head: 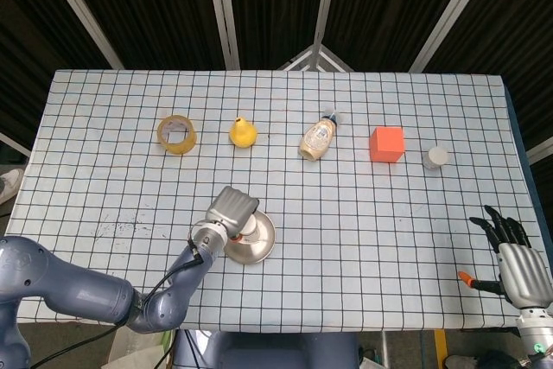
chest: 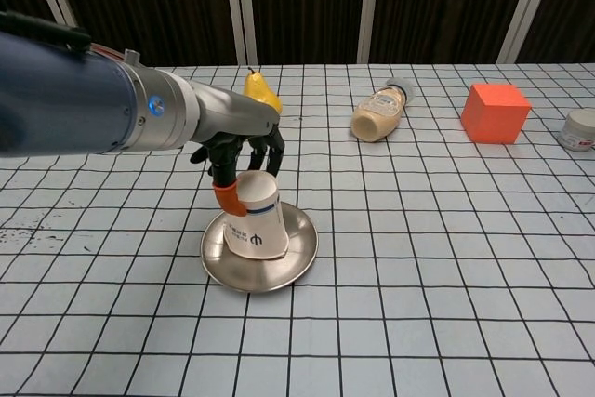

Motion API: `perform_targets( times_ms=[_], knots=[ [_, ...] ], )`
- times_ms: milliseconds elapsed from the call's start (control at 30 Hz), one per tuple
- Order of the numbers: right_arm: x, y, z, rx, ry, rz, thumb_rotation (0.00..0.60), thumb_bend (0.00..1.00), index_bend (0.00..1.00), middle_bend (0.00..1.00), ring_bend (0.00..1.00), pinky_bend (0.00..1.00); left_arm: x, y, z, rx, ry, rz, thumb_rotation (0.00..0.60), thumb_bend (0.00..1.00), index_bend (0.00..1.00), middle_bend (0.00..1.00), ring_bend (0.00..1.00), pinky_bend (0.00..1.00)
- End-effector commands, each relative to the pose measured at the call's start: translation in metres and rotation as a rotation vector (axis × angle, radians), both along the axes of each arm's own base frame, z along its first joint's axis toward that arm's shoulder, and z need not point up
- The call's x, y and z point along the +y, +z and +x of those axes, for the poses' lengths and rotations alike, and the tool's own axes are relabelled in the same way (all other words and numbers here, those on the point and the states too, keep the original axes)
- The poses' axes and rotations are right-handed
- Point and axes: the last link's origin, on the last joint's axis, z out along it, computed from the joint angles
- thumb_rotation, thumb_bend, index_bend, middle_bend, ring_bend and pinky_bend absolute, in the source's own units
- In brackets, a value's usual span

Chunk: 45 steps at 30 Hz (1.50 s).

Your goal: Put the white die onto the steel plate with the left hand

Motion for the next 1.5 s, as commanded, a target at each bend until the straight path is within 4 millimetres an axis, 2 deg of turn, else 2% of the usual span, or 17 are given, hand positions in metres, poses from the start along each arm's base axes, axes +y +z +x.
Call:
perform_targets(
  times_ms=[33,533,767,1067,1167,1200,1267,1300,1433,1467,1500],
  knots=[
    [0.0,0.0,0.0,0.0,-0.001,0.002,0.6,0.14,0.2,0.03,0.1,0.0,-0.003,-0.003,0.005,-0.034,-0.018,-0.001,0.6,0.44,0.48,0.51,0.65,0.69],
    [0.0,0.0,0.0,-0.002,-0.001,0.0,0.6,0.14,0.2,0.03,0.1,0.0,-0.006,0.0,0.006,-0.052,-0.023,-0.012,0.6,0.44,0.48,0.52,0.65,0.69],
    [-0.001,0.001,-0.001,-0.003,-0.004,-0.004,0.6,0.14,0.2,0.03,0.1,0.0,-0.009,0.006,0.009,-0.095,0.035,-0.043,0.6,0.44,0.49,0.53,0.65,0.69],
    [-0.001,-0.001,0.0,-0.001,0.0,0.001,0.6,0.14,0.2,0.03,0.1,0.0,-0.003,0.057,0.024,-0.14,0.028,0.042,0.6,0.44,0.5,0.53,0.65,0.69],
    [0.0,-0.001,0.0,0.0,0.001,0.001,0.6,0.14,0.2,0.03,0.1,0.0,0.003,0.086,0.019,-0.144,0.029,0.124,0.6,0.44,0.5,0.53,0.65,0.69],
    [0.0,-0.001,0.0,0.0,0.001,0.002,0.6,0.14,0.2,0.03,0.1,0.0,0.005,0.099,0.013,-0.127,0.03,0.161,0.6,0.44,0.5,0.53,0.65,0.69],
    [0.0,-0.001,0.0,0.002,0.0,0.003,0.6,0.14,0.2,0.03,0.1,0.0,0.006,0.109,0.006,-0.113,0.034,0.186,0.6,0.44,0.5,0.53,0.65,0.69],
    [0.0,-0.001,0.0,0.003,-0.001,0.002,0.6,0.14,0.2,0.03,0.1,0.0,0.009,0.119,-0.003,-0.103,0.052,0.215,0.6,0.44,0.5,0.53,0.65,0.69],
    [0.0,0.0,0.0,0.002,-0.001,-0.003,0.6,0.14,0.2,0.03,0.1,0.0,0.013,0.135,-0.029,-0.082,0.102,0.263,0.6,0.44,0.5,0.53,0.65,0.69],
    [0.0,0.0,0.001,0.002,0.0,-0.004,0.6,0.14,0.2,0.03,0.1,0.0,0.015,0.138,-0.037,-0.074,0.118,0.272,0.6,0.44,0.5,0.53,0.65,0.69],
    [0.0,0.0,0.002,0.002,0.004,-0.005,0.6,0.14,0.2,0.03,0.1,0.0,0.018,0.143,-0.054,-0.055,0.152,0.285,0.6,0.44,0.5,0.53,0.65,0.69]
  ],
)
